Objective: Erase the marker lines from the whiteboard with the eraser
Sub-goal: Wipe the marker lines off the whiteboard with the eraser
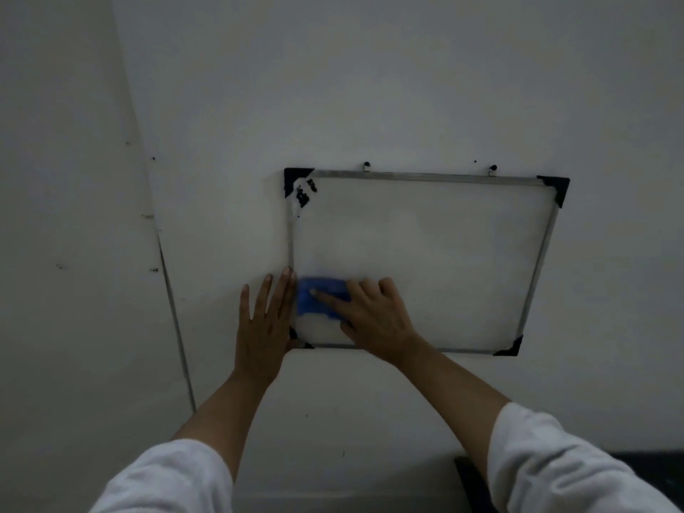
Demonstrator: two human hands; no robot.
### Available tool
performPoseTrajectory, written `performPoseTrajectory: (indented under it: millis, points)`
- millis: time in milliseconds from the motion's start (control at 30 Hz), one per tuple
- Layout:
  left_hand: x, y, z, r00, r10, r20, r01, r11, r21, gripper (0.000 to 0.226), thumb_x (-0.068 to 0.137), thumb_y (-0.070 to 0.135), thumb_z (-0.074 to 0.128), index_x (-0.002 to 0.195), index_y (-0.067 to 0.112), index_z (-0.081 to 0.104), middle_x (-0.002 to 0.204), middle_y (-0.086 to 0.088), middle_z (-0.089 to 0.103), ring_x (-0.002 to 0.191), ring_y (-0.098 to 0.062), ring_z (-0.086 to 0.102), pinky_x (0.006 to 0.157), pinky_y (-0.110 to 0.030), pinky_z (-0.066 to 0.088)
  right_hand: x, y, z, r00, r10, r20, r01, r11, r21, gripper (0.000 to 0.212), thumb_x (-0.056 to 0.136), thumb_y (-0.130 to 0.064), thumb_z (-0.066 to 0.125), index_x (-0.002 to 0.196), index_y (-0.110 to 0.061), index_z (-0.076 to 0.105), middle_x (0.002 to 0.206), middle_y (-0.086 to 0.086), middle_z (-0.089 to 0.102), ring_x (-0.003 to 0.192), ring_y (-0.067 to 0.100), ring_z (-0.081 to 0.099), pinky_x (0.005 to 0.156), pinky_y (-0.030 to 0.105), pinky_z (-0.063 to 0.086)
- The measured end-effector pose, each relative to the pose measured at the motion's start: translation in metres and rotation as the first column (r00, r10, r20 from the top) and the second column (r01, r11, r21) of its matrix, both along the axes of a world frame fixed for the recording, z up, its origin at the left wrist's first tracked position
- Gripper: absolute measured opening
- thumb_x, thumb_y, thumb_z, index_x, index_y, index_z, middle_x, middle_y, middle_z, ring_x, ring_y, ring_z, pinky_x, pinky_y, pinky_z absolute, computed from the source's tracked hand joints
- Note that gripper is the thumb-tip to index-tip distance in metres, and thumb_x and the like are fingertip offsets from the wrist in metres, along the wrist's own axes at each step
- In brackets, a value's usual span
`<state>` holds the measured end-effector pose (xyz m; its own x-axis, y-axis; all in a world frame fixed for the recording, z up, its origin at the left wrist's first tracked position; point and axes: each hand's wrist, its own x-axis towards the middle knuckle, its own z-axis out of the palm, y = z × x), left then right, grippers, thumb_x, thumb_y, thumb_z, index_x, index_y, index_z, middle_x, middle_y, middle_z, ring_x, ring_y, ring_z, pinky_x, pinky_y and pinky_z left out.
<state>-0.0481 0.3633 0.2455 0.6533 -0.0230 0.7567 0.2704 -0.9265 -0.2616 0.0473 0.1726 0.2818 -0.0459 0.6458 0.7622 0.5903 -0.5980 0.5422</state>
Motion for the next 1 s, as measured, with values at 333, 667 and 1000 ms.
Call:
performPoseTrajectory:
  millis: [333, 667, 1000]
  points:
    - [0.002, -0.001, -0.005, 0.999, 0.029, -0.031, -0.03, 0.998, -0.054, 0.13, 0.042, 0.062, 0.083, 0.146, 0.004, 0.031, 0.155, -0.01, 0.027, 0.136, -0.032, 0.038, 0.11, -0.06, 0.027, -0.004, 0.027, 0.076, 0.995, -0.067, -0.071, 0.084, 0.956, 0.281, 0.065, 0.079, -0.032, 0.059, 0.142, -0.031, 0.041, 0.092, 0.006, 0.052, 0.077, 0.024, 0.043, 0.067, 0.035, 0.024]
    - [-0.004, -0.013, 0.001, 0.998, 0.062, -0.015, -0.063, 0.997, -0.038, 0.115, 0.048, 0.061, 0.083, 0.138, 0.002, 0.045, 0.145, -0.016, 0.043, 0.129, -0.035, 0.048, 0.104, -0.062, 0.036, 0.003, -0.001, 0.048, 0.997, -0.042, 0.065, 0.04, 0.999, 0.03, 0.062, 0.078, -0.029, 0.062, 0.138, -0.032, 0.049, 0.09, 0.003, 0.055, 0.076, 0.021, 0.045, 0.068, 0.035, 0.029]
    - [-0.003, -0.014, 0.002, 0.999, 0.04, -0.018, -0.04, 0.998, -0.039, 0.118, 0.044, 0.056, 0.086, 0.138, -0.001, 0.044, 0.145, -0.017, 0.043, 0.129, -0.036, 0.047, 0.103, -0.063, 0.036, 0.003, -0.009, -0.001, 0.996, -0.036, -0.084, 0.042, 0.997, 0.071, 0.068, 0.077, -0.025, 0.065, 0.141, -0.031, 0.044, 0.087, 0.004, 0.047, 0.076, 0.023, 0.038, 0.067, 0.035, 0.026]
